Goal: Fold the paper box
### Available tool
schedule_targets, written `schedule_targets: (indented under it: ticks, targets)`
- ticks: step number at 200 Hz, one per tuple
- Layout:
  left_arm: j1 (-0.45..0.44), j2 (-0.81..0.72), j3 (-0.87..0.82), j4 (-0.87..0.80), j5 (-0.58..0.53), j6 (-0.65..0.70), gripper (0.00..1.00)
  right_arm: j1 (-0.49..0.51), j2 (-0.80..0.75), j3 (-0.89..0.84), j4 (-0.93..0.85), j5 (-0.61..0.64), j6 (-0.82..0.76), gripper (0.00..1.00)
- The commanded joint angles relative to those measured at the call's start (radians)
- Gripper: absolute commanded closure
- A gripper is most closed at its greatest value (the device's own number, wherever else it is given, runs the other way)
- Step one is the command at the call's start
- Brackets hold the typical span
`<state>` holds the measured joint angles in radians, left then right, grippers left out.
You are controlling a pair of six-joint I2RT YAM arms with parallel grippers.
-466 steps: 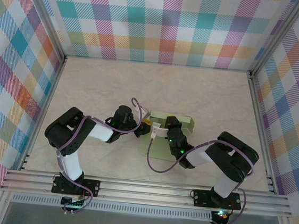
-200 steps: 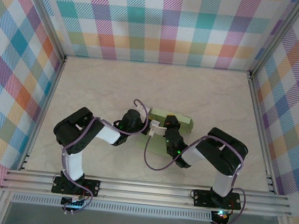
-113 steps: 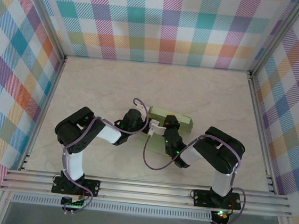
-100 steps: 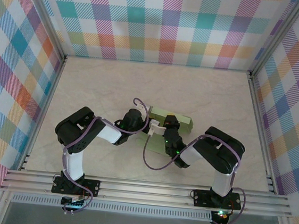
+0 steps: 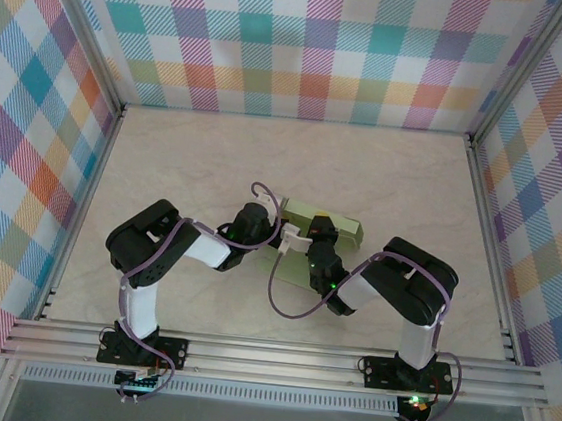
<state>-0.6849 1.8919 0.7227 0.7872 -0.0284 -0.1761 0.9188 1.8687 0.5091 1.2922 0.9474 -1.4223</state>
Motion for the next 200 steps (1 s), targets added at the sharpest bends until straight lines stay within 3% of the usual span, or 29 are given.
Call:
schedule_targets:
  ticks: [1, 61, 80, 95, 133, 166, 200]
  targets:
    - [-0.014, 0.018, 0.035, 0.009, 0.034, -0.03, 1.0, 0.04, 0.007, 0.009, -0.06, -0.107, 0.029, 0.92]
    - [-0.01, 0.015, 0.034, -0.001, 0.03, -0.013, 1.0, 0.031, -0.133, 0.014, -0.204, -0.107, 0.164, 0.59]
    - [0.001, 0.008, 0.03, -0.009, 0.033, -0.014, 1.0, 0.025, -0.215, 0.026, -0.356, -0.113, 0.266, 0.52]
    - [0.013, 0.004, 0.027, -0.012, 0.043, -0.018, 1.0, 0.02, -0.284, 0.038, -0.465, -0.127, 0.348, 0.38]
    - [0.071, -0.017, 0.027, -0.036, 0.124, -0.057, 1.0, 0.005, -0.459, 0.087, -0.748, -0.18, 0.525, 0.23]
    - [0.126, -0.029, 0.019, -0.023, 0.237, -0.077, 1.0, -0.049, -0.623, 0.208, -1.066, -0.302, 0.839, 0.16]
    - [0.151, -0.066, 0.004, -0.026, 0.338, -0.003, 1.0, -0.198, -0.743, 0.377, -1.343, -0.499, 1.245, 0.12]
